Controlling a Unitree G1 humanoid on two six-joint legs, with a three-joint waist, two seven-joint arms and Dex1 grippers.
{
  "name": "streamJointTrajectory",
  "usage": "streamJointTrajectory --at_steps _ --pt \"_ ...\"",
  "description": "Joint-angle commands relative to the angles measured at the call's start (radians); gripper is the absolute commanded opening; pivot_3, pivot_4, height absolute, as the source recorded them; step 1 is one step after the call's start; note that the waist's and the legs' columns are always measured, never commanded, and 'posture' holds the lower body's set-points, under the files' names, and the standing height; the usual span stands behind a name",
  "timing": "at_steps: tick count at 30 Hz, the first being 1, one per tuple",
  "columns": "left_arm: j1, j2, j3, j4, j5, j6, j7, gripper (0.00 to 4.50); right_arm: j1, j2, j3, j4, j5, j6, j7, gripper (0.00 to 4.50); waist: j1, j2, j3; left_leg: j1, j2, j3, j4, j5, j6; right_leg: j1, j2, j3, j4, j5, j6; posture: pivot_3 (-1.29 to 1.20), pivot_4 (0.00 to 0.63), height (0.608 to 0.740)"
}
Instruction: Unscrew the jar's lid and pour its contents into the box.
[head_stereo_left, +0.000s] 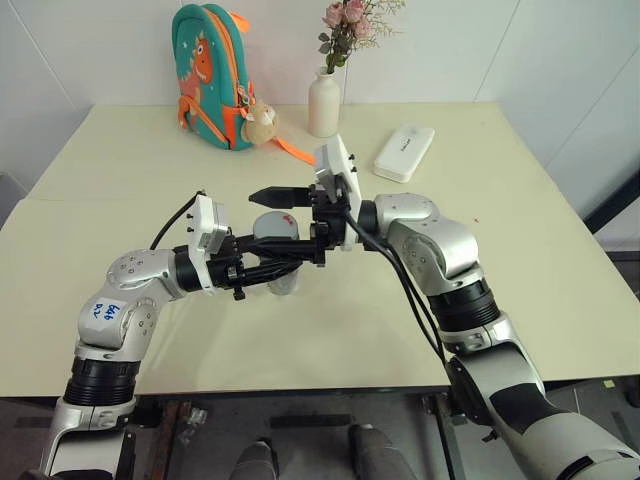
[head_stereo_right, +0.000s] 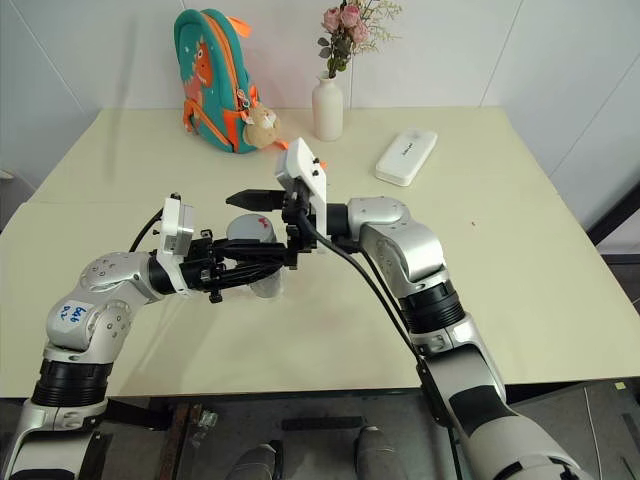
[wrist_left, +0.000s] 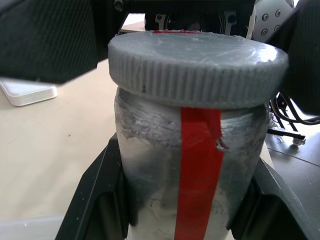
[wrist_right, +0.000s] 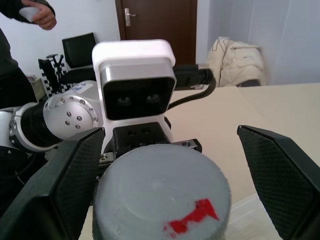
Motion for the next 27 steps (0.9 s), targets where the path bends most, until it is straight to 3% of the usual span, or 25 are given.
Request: streamJointTrajectory --at_steps 1,27 --pt "-0.024 -0.001 0.007 -0.023 -0.01 -0.009 -0.006 1.95 -0.025 0.009 -0.013 -0.001 -0.007 -0.033 -0.011 4.46 0.001 0.0 0.0 0.0 0.0 0.0 0.0 0.0 0.0 0.0 0.0 0.0 0.0 0.0 0.0 0.0 0.15 0.74" --pt "-0.016 0.011 0.016 -0.024 -0.016 -0.005 -0.01 1.95 0.02 -0.238 -0.147 0.012 0.082 0.013 0.097 4.46 -0.003 0.0 0.0 0.0 0.0 0.0 0.0 0.0 0.0 0.0 0.0 0.0 -0.001 0.0 0.0 0.0 0.15 0.74"
